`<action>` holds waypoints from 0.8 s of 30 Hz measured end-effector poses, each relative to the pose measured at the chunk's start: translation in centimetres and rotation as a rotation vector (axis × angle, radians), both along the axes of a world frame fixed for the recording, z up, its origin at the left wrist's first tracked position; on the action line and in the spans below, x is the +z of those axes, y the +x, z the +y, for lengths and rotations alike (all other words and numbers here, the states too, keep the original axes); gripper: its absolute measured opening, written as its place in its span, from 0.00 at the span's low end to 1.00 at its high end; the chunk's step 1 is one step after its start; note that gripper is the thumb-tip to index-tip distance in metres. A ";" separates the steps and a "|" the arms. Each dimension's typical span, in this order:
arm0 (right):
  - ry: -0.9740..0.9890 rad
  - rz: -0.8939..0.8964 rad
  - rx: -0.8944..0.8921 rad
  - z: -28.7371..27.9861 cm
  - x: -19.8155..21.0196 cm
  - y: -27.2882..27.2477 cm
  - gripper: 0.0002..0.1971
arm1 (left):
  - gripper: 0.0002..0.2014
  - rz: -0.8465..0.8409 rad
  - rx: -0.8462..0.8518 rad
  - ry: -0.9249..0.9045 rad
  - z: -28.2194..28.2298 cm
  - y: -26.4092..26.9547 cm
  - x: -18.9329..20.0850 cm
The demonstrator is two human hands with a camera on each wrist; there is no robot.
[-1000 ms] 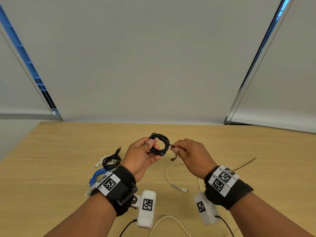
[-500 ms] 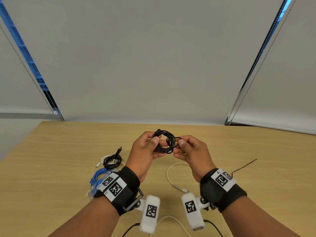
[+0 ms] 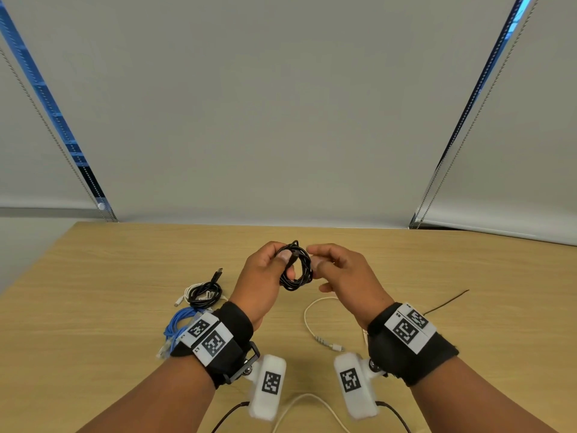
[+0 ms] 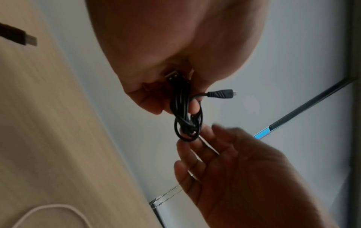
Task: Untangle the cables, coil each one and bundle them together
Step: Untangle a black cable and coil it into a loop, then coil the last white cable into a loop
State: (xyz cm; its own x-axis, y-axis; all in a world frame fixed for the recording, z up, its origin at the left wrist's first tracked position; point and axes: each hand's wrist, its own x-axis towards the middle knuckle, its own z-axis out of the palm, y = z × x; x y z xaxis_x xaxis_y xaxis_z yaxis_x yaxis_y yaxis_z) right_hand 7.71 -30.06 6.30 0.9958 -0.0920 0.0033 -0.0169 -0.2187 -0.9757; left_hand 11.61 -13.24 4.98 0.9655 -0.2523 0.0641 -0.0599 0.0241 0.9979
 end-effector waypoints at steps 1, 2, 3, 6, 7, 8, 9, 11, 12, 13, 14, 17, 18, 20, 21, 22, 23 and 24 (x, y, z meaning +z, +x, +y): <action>-0.037 -0.009 0.015 0.1 0.2 0.2 0.10 | 0.13 0.006 -0.026 0.012 0.0 -0.2 0.0; -0.081 -0.011 0.029 0.2 0.3 0.3 0.09 | 0.14 0.021 -0.056 0.007 -0.1 -0.4 0.0; -0.112 -0.010 0.023 0.2 0.3 0.5 0.07 | 0.14 0.042 -0.087 -0.020 0.0 -0.6 -0.1; -0.063 0.015 -0.046 0.5 0.1 0.9 0.04 | 0.13 0.087 -0.186 -0.117 0.3 -1.1 -0.3; -0.048 0.024 -0.057 0.5 0.0 1.0 0.05 | 0.14 0.062 -0.193 -0.092 0.3 -1.1 -0.5; -0.039 0.031 -0.054 0.5 0.0 1.1 0.05 | 0.12 0.034 -0.174 -0.062 0.3 -1.0 -0.7; -0.028 0.034 -0.035 0.6 -0.1 1.1 0.05 | 0.08 0.015 -0.126 -0.040 0.3 -0.8 -0.7; 0.001 0.035 0.027 0.6 -0.2 1.1 0.03 | 0.08 0.049 -0.063 -0.068 0.6 -0.5 -0.6; 0.017 0.036 0.061 0.6 -0.3 1.0 0.03 | 0.10 0.090 -0.072 -0.103 0.8 -0.3 -0.6; 0.041 0.036 0.097 0.5 -0.4 1.0 0.03 | 0.12 0.123 -0.094 -0.135 1.1 -0.2 -0.5; 0.077 0.037 0.139 0.3 -0.5 0.9 0.03 | 0.14 0.155 -0.127 -0.173 1.5 -0.2 -0.4; 0.201 0.071 0.298 -0.5 -0.8 0.6 0.05 | 0.14 0.255 -0.231 -0.266 2.8 -0.2 -0.6; 0.219 0.096 0.339 -0.6 -1.0 0.5 0.06 | 0.14 0.281 -0.257 -0.275 3.2 -0.2 -0.8; 0.161 0.148 0.345 -0.6 -1.7 0.6 0.05 | 0.13 0.282 -0.249 -0.187 3.8 0.0 -1.4; 0.094 0.167 0.318 -0.7 -2.3 0.7 0.04 | 0.13 0.258 -0.202 -0.098 4.0 0.1 -1.8; 0.016 0.186 0.286 -0.9 -2.9 0.7 0.04 | 0.12 0.235 -0.134 -0.004 4.4 0.4 -2.3; -0.063 0.208 0.258 -1.2 -3.5 0.8 0.05 | 0.13 0.217 -0.060 0.084 5.0 0.8 -2.9; -0.139 0.239 0.234 -1.6 -4.2 0.7 0.06 | 0.13 0.213 0.009 0.161 5.7 1.3 -3.5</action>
